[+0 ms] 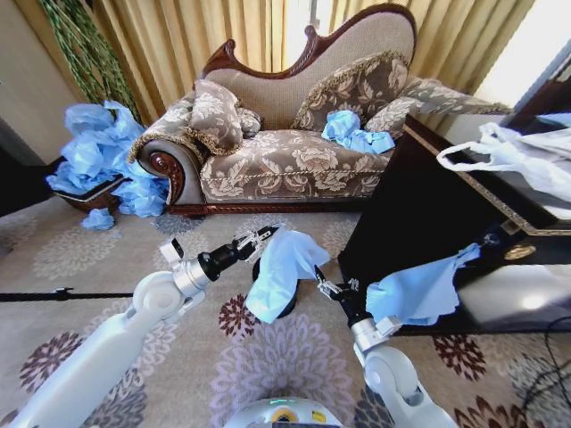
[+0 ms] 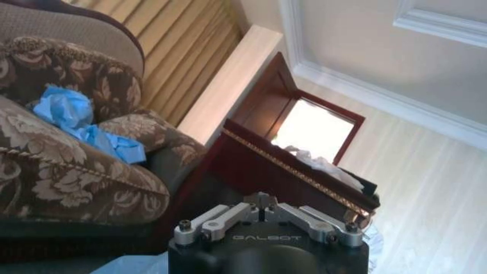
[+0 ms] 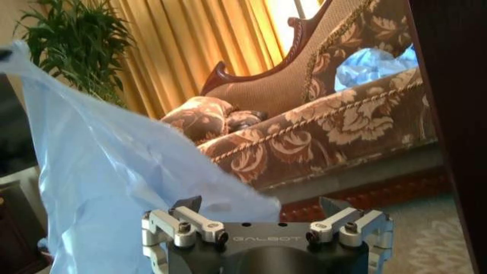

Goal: Place a garbage bag over the trash bin.

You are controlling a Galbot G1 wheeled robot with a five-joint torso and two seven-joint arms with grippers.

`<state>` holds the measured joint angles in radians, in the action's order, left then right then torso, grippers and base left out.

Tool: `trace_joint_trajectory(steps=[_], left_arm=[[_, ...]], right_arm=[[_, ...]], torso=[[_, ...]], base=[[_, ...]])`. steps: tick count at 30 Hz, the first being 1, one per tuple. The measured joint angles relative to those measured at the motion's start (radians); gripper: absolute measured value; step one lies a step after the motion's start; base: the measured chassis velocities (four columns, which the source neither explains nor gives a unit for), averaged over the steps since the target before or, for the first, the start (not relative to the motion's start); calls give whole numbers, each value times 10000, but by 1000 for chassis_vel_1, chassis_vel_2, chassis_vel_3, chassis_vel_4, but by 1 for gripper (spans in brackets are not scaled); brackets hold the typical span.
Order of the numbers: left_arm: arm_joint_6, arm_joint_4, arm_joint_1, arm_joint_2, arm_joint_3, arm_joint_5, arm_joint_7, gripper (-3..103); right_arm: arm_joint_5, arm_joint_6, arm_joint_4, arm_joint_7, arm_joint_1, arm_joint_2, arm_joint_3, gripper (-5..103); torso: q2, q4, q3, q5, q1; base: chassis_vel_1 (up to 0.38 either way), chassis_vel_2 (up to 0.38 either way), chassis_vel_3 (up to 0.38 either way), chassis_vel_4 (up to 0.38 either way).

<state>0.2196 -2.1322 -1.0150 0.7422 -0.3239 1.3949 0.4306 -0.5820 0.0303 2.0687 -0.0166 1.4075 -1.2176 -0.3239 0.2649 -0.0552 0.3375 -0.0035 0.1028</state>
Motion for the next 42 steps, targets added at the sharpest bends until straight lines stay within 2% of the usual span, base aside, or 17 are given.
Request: trace_joint_trajectory(steps=[4,9,15,16,17,19,20,23,24,28,32,33,35,36,38,40,42], left_arm=[[-56,95,49,-84,-99,130,85,0],[-103,129,58,-125,-151,205,123,0],[-137,127,146,-142,-154,284,161,0],[-140,110,155,-148,-152,296,180,0],[-144,68,153,-166,-149,307,201,0],[-148,33,142,-201,-153,330,221,0],[-148,33,142,-201,-153,330,221,0],[-151,0,142,-227,-163,347,261,0],[-151,0,142,-227,-163,347,261,0],[-158,-39,119,-298,-200,377,329,0],[-176,59,131,-376,-206,389,580,0],[-176,59,131,-376,-206,389,580,0],[-178,155,246,-397,-33,380,720,0],[-178,155,246,-397,-33,380,720,0],[-166,175,358,-392,108,371,796,0],[-157,177,408,-384,163,369,827,0],[-140,201,471,-398,238,367,921,0]], right_arm=[[-461,-410,256,38,225,68,-37,100],[-494,-589,290,-158,505,17,159,100],[-934,-991,240,-212,555,-279,444,103],[-1068,-1036,202,-216,474,-307,435,100],[-1180,-1062,91,-256,346,-264,332,90],[-1221,-1050,5,-362,263,-145,197,79],[-1221,-1050,5,-362,263,-145,197,79],[-1383,-1068,-50,-391,101,-32,-81,62],[-1383,-1068,-50,-391,101,-32,-81,62],[-1845,-1291,-37,-440,-84,39,-591,51],[-3147,-1719,387,-147,-223,119,-758,30],[-3147,-1719,387,-147,-223,119,-758,30],[-3837,-1936,592,103,-317,49,-571,19],[-3837,-1936,592,103,-317,49,-571,19],[-3957,-1985,577,138,-438,-52,-404,8],[-3975,-2007,513,138,-532,-96,-361,8],[-4068,-2082,435,139,-692,-142,-287,2]], torso=[[0,0,0,-1,0],[0,0,0,-1,0],[0,0,0,0,0],[0,0,0,0,0],[0,0,0,0,0],[0,0,0,0,0],[0,0,0,0,0],[0,0,0,0,0],[0,0,0,0,0],[0,0,0,1,0],[0,0,0,0,0],[0,0,0,0,0],[0,0,0,-1,0],[0,0,0,-1,0],[0,-1,0,0,0],[0,0,0,-1,0],[-1,0,0,0,0]], base=[[0,0,0,0],[0,0,0,0],[0,0,0,0],[0,0,0,0],[0,0,0,0],[0,0,0,0],[0,0,0,0],[0,0,0,0],[0,0,0,0],[0,0,0,0],[0,0,0,0],[0,0,0,0],[0,0,0,0],[0,0,0,0],[0,0,0,0],[0,0,0,0],[0,0,0,0]])
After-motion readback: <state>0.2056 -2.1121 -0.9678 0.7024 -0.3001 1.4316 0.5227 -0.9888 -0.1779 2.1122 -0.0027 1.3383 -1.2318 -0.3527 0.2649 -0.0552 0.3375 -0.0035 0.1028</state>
